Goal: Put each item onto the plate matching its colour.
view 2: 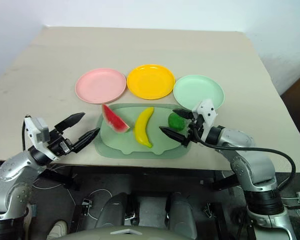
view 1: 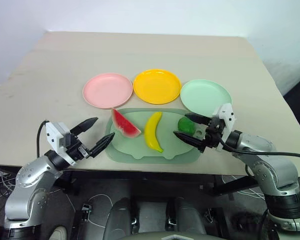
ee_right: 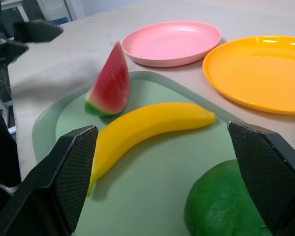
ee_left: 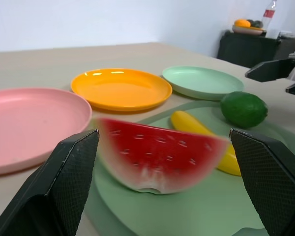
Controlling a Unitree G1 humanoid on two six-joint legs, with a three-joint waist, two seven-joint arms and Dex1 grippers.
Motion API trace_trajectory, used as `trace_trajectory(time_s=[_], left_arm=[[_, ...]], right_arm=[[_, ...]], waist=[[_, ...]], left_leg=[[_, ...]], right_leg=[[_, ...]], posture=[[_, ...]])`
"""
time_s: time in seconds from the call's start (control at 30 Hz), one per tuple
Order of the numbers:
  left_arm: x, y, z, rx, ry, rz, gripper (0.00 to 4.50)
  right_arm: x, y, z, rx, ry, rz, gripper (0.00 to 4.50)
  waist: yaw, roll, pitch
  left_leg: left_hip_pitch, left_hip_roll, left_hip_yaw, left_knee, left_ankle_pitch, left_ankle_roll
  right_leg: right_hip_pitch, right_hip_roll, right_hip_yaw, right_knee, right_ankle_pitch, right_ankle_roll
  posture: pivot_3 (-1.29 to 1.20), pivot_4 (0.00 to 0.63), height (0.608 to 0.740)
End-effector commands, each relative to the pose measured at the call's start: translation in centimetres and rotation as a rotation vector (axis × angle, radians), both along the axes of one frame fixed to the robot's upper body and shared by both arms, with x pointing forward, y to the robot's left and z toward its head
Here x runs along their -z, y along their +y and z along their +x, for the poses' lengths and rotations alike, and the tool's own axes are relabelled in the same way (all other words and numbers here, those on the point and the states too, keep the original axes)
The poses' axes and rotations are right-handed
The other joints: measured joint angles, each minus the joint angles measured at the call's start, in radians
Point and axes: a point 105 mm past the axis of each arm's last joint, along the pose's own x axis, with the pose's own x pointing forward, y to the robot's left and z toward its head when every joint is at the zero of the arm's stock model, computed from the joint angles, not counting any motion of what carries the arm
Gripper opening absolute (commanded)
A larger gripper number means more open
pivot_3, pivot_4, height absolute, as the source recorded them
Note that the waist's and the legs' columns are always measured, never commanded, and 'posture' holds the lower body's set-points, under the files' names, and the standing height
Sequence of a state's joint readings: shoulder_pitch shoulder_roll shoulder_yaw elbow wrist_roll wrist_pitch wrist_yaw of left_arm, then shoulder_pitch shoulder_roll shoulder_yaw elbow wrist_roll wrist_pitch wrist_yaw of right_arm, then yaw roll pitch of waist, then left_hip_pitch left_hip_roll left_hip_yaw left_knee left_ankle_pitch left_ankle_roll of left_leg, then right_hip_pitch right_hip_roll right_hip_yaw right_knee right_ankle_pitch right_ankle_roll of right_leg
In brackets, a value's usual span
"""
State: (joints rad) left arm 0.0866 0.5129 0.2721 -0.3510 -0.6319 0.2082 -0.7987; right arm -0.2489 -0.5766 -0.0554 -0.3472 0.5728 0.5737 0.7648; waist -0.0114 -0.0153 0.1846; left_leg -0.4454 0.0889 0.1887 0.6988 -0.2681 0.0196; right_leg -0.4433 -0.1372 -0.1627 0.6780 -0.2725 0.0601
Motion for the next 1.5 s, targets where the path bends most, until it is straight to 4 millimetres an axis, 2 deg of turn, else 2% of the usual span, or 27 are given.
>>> trace_trajectory(time_s=[0.03,0.17,0.23,0.6,0.73,1.17,1.33,1.5], left_arm=[[-0.7,-0.2,-0.1,0.009,-0.038,0.012,4.46],[-0.5,-0.3,0.2,0.012,-0.039,0.013,4.46],[-0.4,-0.4,0.4,0.015,-0.044,0.012,4.46],[-0.3,-1.9,0.7,0.091,-0.033,-0.007,4.46],[-0.4,-2.1,0.6,0.115,-0.026,0.0,4.46],[-1.0,-1.9,1.1,0.124,-0.032,0.026,4.46],[-1.2,-1.8,1.1,0.125,-0.035,0.036,4.46],[-1.3,-1.4,1.2,0.123,-0.036,0.048,4.5]], right_arm=[[-1.8,0.3,0.3,-0.01,-0.056,0.034,4.5],[-2.5,0.4,0.6,0.005,-0.064,0.072,4.5],[-2.2,0.3,0.6,0.018,-0.06,0.055,4.5],[-1.0,-2.1,2.1,0.236,0.022,0.039,4.5],[-0.5,-2.0,2.0,0.257,0.067,0.043,4.5],[3.8,-0.4,2.5,0.287,0.279,-0.019,4.5],[3.6,-0.5,2.5,0.273,0.257,-0.024,4.5],[1.5,-0.4,1.8,0.223,0.191,0.008,2.91]], waist=[[0.0,0.0,0.0],[0.0,0.0,0.0],[0.001,0.0,0.0],[-0.001,0.0,0.0],[-0.001,0.0,0.0],[0.0,0.0,0.0],[-0.002,0.0,0.0],[-0.001,0.001,0.0]], left_leg=[[0.0,0.0,0.0,0.0,0.0,0.0],[0.0,0.0,0.0,0.0,0.0,0.0],[0.0,0.0,0.0,0.0,0.0,0.0],[0.0,0.0,0.0,0.0,0.0,0.0],[0.0,0.0,0.0,0.0,0.0,0.0],[0.0,0.0,0.0,0.0,0.0,0.0],[-0.001,0.0,0.0,0.0,0.0,0.0],[-0.001,0.0,0.0,0.0,0.0,0.0]], right_leg=[[0.0,0.0,0.0,0.0,0.0,0.0],[0.0,0.0,0.0,0.0,0.0,0.0],[0.0,0.0,0.0,0.0,0.0,0.0],[0.0,0.001,0.0,0.0,0.0,0.0],[0.0,0.001,0.0,0.0,0.0,0.0],[0.0,0.0,0.0,0.0,0.0,0.0],[0.0,0.0,0.0,0.0,0.0,0.0],[0.0,0.001,0.0,0.0,0.0,0.0]], posture=[[0.0,0.15,0.695],[0.0,0.15,0.695],[0.0,0.15,0.695],[0.0,0.15,0.695],[0.0,0.15,0.695],[0.0,0.15,0.695],[0.0,0.15,0.695],[0.0,0.15,0.695]])
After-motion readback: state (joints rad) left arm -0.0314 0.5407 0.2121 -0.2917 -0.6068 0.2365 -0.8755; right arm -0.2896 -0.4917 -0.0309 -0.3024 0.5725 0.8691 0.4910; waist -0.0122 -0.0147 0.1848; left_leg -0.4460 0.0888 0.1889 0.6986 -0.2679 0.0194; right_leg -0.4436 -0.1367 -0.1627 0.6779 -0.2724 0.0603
